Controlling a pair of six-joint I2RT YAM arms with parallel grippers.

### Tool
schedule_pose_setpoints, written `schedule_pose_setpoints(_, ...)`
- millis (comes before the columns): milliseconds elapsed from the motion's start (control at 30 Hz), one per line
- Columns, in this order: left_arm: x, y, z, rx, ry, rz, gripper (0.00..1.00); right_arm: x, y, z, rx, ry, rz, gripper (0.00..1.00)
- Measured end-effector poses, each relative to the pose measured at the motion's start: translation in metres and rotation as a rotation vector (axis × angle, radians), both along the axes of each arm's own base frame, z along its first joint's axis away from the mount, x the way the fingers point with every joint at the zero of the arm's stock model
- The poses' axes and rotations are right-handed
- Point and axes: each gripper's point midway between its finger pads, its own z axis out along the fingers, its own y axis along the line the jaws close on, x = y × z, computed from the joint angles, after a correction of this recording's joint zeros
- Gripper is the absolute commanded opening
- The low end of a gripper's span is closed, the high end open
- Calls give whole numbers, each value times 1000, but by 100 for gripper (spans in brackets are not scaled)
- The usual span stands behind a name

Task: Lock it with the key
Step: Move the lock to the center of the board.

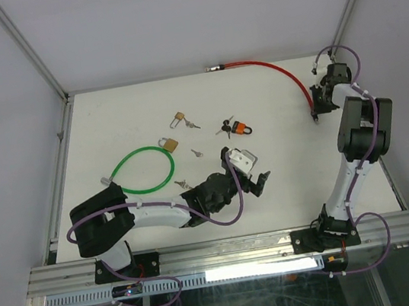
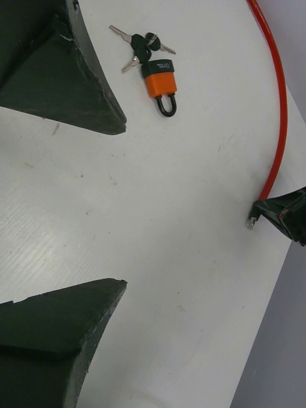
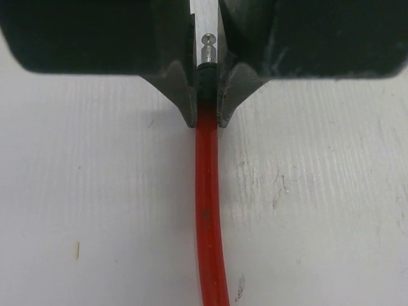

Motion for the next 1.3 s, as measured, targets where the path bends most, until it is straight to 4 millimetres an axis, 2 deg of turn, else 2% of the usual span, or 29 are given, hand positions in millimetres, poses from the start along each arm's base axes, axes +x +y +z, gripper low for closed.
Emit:
schedule_pose_setpoints(133, 0, 1, -1, 1, 0, 0, 99, -5, 2, 0, -11, 11, 45, 3)
schedule_pose_setpoints(200, -1, 3, -2, 1, 0, 0, 99, -20, 4, -1, -32, 14, 81, 3)
schedule_pose_setpoints(400, -1, 4, -2, -5, -2, 0, 99, -124, 13, -3, -76, 105, 181, 5)
schedule_pose_setpoints(467, -1, 4, -1, -9, -4, 0, 99, -149, 10, -3, -89, 131, 196, 7)
schedule_pose_setpoints(600, -1, 4, 2, -18, -7, 0, 99, -179, 0, -4, -106, 171, 219, 37)
schedule_pose_setpoints(700, -1, 4, 2, -20, -7, 0, 99, -187, -4, -3, -97, 194, 243, 47)
schedule_pose_setpoints(800, -1, 4, 3, -23, -8, 0, 99, -182, -1, 2, -53, 209, 270, 55)
schedule_pose_setpoints(933, -1, 4, 3, -24, -9, 1, 99, -143, 0, 12, 34, 179, 296, 59)
schedule_pose_setpoints(1100, -1, 4, 4, -25, -9, 1, 99, -78, -5, 12, 118, 145, 292, 59)
schedule_pose_setpoints(1233, 1, 6, 4, -28, -6, 20, 99, -49, 6, 6, 147, 151, 299, 57)
schedule_pose_setpoints(1300, 7, 9, 3, -35, 8, 44, 99, -39, 16, 4, 152, 159, 305, 50)
